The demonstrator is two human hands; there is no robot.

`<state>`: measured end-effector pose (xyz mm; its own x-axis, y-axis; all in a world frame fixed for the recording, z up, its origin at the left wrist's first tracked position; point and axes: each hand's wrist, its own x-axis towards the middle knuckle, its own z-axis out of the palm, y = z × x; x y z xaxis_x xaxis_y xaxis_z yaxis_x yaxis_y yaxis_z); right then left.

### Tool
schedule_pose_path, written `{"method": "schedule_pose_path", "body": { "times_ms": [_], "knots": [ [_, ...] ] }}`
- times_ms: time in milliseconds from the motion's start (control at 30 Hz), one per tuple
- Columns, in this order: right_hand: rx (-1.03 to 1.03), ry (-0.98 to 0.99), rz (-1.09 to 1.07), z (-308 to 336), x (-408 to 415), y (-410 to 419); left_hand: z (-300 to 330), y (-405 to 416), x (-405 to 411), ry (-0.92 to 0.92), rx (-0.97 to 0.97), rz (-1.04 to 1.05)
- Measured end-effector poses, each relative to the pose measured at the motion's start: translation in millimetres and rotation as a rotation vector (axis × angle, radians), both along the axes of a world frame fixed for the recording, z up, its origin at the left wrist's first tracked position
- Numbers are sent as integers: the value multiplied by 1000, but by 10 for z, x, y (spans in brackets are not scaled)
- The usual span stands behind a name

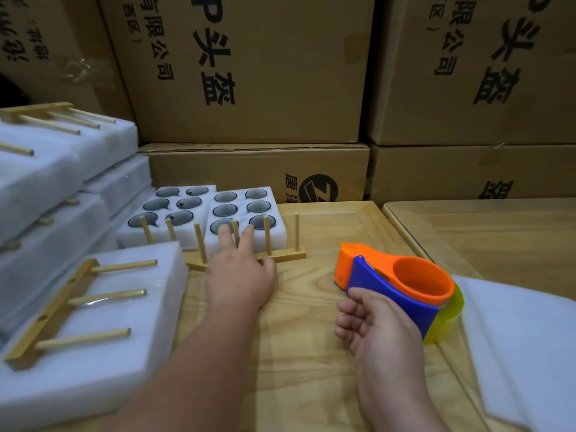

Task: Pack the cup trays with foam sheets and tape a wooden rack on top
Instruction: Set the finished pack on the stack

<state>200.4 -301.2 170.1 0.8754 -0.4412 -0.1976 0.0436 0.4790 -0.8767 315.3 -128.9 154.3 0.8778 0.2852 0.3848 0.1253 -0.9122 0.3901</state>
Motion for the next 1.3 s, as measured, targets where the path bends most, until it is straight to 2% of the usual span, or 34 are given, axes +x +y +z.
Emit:
{"method": "schedule_pose_path", "body": {
  "times_ms": [200, 400, 600, 767, 1133, 1300],
  "knots": [
    [1, -2, -12, -29, 30, 0, -4, -70, -96, 105, 14, -5],
    [-16, -24, -14, -20, 14, 9, -24, -230, -454, 66, -21, -61],
    [-213, -87, -129, 0, -79, -3, -48, -343, -939, 42, -34, -141],
    [-247, -90, -220, 3, -129, -44, -41, -348, -1359, 62, -44, -193],
    [-193, -104, -121, -65, -189, -155, -10, -173, -2240, 42, -92, -304],
    [-254, -99, 9, -63, -278, -179, 41, -65, -2506, 11, -82, -390]
  ]
}}
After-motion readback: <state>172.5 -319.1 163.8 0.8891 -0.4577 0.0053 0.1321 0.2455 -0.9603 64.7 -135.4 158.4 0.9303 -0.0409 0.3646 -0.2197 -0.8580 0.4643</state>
